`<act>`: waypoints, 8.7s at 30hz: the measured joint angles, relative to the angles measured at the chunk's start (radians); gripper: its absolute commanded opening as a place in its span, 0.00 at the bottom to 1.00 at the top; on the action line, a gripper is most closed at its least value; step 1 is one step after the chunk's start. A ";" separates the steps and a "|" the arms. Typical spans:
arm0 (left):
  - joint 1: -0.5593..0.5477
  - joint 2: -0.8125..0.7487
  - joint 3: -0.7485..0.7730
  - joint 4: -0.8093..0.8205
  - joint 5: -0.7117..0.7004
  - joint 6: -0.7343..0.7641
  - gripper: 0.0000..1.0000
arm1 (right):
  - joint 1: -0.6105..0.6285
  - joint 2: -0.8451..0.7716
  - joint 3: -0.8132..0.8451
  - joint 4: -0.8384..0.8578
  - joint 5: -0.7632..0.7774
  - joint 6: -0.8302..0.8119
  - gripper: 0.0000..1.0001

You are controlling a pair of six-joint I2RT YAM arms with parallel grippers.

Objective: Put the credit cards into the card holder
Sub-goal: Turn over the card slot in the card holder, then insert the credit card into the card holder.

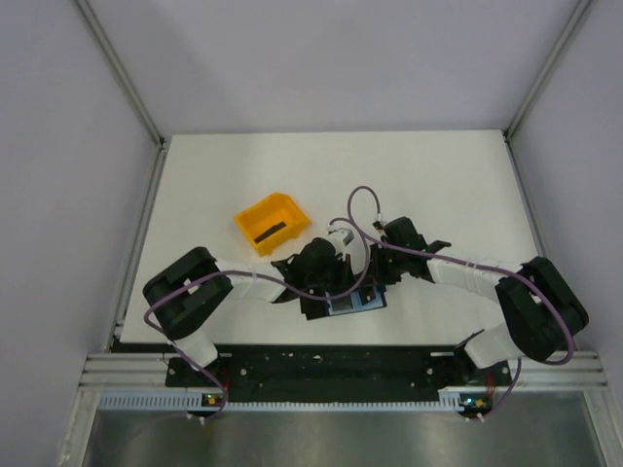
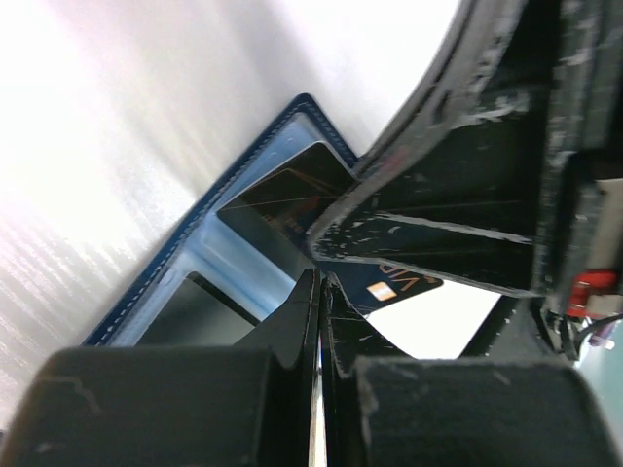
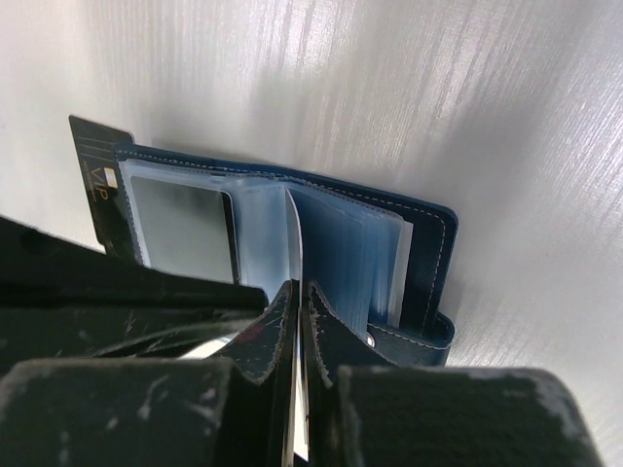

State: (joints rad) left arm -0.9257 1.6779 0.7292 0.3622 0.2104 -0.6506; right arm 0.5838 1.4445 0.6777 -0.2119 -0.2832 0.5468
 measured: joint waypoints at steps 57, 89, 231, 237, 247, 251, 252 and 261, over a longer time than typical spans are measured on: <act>-0.039 0.026 -0.017 -0.039 -0.126 -0.005 0.00 | -0.003 -0.127 -0.066 -0.069 0.015 0.007 0.00; -0.034 -0.396 -0.117 -0.197 -0.233 -0.001 0.00 | -0.003 -0.156 -0.130 0.178 -0.247 0.090 0.00; 0.002 -0.420 -0.361 -0.137 -0.256 -0.084 0.00 | 0.019 0.145 -0.115 0.444 -0.288 0.179 0.00; 0.002 -0.420 -0.361 -0.137 -0.256 -0.084 0.00 | 0.019 0.154 -0.115 0.471 -0.309 0.188 0.00; 0.002 -0.420 -0.361 -0.137 -0.256 -0.084 0.00 | 0.017 0.154 -0.130 0.503 -0.320 0.192 0.00; 0.002 -0.420 -0.361 -0.137 -0.256 -0.084 0.00 | 0.017 0.154 -0.130 0.503 -0.320 0.195 0.00; 0.002 -0.420 -0.361 -0.137 -0.256 -0.084 0.00 | 0.017 0.153 -0.130 0.503 -0.320 0.196 0.00; 0.002 -0.420 -0.361 -0.137 -0.256 -0.084 0.00 | 0.017 0.126 -0.135 0.492 -0.318 0.198 0.00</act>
State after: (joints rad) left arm -0.9234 1.2583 0.3683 0.2253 -0.0460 -0.7345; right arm 0.6010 1.5703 0.5426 0.2798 -0.6014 0.7444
